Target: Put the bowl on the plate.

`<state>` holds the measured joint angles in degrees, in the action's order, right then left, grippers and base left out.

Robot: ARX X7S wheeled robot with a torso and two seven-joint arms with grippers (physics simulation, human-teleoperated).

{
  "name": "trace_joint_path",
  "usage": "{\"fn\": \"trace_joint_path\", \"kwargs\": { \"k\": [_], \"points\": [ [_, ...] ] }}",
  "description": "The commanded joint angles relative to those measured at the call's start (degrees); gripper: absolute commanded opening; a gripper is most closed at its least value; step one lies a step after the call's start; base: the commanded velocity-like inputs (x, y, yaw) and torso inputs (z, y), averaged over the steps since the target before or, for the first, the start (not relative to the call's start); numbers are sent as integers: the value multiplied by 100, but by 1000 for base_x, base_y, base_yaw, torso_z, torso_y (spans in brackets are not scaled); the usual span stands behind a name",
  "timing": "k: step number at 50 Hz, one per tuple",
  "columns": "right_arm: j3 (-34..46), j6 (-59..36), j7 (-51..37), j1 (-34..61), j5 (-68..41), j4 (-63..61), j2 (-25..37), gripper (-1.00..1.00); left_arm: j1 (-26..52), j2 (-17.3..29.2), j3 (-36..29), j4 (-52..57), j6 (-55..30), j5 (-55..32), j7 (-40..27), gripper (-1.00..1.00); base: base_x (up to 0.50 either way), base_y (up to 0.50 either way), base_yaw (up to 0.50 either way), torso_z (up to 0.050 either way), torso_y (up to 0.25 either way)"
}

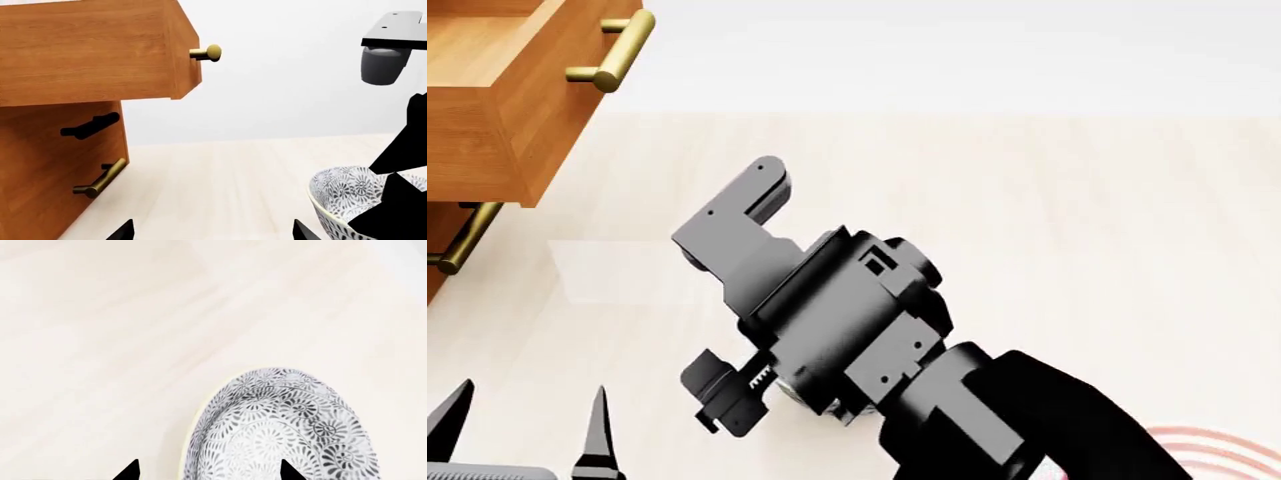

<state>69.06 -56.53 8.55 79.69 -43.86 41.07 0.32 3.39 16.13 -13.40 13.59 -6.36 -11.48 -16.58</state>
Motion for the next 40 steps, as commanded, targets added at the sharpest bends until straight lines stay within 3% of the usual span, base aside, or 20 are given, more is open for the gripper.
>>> {"fn": "trace_joint_path", "kwargs": {
  "k": [1, 11, 40],
  "points": [
    [1386, 748, -346, 306, -1426, 415, -30, 100, 7, 19, -19, -3, -9, -18, -26, 100, 0, 0, 0, 0, 0],
    [1881, 1101, -281, 265, -1791, 649, -31, 100, 29, 24, -64, 10, -23, -19, -42, 100, 0, 0, 0, 0, 0],
    [1884, 1359, -10, 25, -1477, 912, -32, 100, 13, 93, -119, 88, -50, -30, -115, 100, 0, 0, 0, 0, 0]
  ]
}}
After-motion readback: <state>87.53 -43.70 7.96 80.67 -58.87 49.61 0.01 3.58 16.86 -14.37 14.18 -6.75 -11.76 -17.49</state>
